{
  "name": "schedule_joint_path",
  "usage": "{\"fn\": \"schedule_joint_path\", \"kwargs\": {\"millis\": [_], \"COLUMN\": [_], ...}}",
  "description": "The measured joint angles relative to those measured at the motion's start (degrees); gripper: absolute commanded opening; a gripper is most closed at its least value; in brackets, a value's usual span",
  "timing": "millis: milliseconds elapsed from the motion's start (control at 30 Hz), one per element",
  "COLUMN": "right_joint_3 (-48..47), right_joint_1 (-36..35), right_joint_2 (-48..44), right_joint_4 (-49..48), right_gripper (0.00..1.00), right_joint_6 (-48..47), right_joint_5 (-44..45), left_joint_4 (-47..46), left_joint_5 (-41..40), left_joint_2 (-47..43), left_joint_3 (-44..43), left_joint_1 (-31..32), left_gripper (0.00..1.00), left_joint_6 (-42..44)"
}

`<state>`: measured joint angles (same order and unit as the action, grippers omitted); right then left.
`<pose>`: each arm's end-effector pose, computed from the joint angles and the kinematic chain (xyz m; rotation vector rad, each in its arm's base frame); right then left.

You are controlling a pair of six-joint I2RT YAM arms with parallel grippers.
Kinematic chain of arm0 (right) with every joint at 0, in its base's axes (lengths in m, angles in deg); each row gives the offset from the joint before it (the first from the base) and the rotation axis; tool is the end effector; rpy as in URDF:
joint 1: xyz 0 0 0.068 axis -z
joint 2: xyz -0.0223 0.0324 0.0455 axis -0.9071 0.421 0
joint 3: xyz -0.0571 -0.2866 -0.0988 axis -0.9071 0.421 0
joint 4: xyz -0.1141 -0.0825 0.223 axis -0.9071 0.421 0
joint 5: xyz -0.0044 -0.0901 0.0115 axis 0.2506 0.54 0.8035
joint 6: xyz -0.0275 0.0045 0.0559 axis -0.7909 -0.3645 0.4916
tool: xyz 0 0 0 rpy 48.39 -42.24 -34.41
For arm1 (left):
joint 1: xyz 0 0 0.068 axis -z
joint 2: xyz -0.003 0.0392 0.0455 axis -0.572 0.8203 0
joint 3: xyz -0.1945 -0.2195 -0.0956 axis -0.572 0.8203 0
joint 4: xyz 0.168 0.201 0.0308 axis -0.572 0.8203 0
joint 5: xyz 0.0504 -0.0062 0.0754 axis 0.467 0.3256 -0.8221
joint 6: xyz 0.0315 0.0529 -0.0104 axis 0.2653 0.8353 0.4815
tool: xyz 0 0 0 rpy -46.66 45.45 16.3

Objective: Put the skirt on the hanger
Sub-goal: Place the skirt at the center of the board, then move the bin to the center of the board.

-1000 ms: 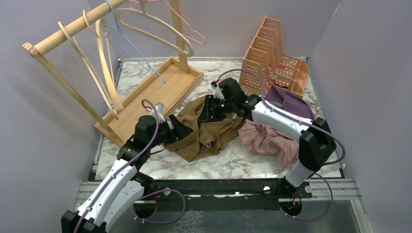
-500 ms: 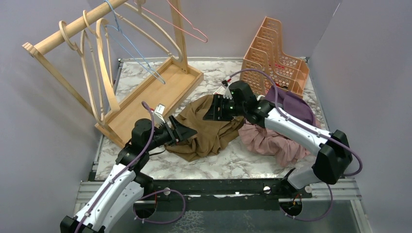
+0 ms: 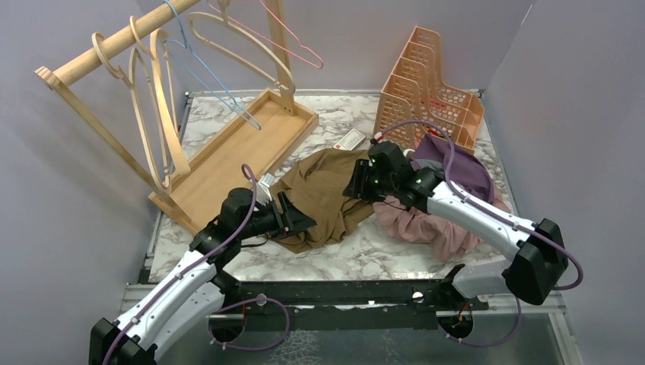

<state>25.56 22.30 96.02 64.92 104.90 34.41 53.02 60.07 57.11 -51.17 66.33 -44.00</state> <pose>0.2164 0.2001 0.3113 -0.0002 2.4434 0.7197 0.1123 -0.0947 0.2578 -0.1923 2.2679 -1.4248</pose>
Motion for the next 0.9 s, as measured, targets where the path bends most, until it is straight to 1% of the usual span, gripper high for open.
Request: {"fn": "schedule_joint_path", "kwargs": {"millis": [100,267,400,500,567,667,767,900], "right_joint_3": [2.8,3.91,3.91,4.31,5.11,6.12,7.67,9.11], "right_joint_1": [0.0,0.0,0.57,2.32,4.13,5.88,7.98,10.82], "right_joint_2": [0.07,1.92,3.98,4.59,4.59,4.59,4.59,4.37], "right_joint_4": [1.97,3.08,3.5,3.69,3.56,2.58,2.27,4.74], "right_gripper": [0.51,0.52,0.53,0.53,0.53,0.52,0.52,0.52], "right_joint_6": [-0.39,-0.33,-0.35,-0.57,-0.96,-1.22,-1.25,-0.63], "right_joint_5": [2.51,6.45,11.37,13.68,14.36,14.21,14.43,16.09], "left_joint_4": [0.81,1.51,1.68,1.9,2.05,2.19,2.43,3.98], "left_joint_5": [0.02,-0.81,-5.66,-10.82,-14.38,-18.58,-22.16,-26.12], "left_joint_2": [0.92,6.67,11.04,14.01,15.69,16.68,16.74,16.74], "left_joint_3": [1.31,3.3,3.17,2.4,1.27,-0.07,-0.7,-1.2], "left_joint_1": [0.83,2.08,2.16,2.16,2.16,2.16,2.19,2.19], "left_gripper": [0.58,0.6,0.6,0.56,0.48,0.42,0.41,0.41], "left_joint_6": [0.26,2.21,3.69,4.85,5.86,7.17,8.17,9.05]}}
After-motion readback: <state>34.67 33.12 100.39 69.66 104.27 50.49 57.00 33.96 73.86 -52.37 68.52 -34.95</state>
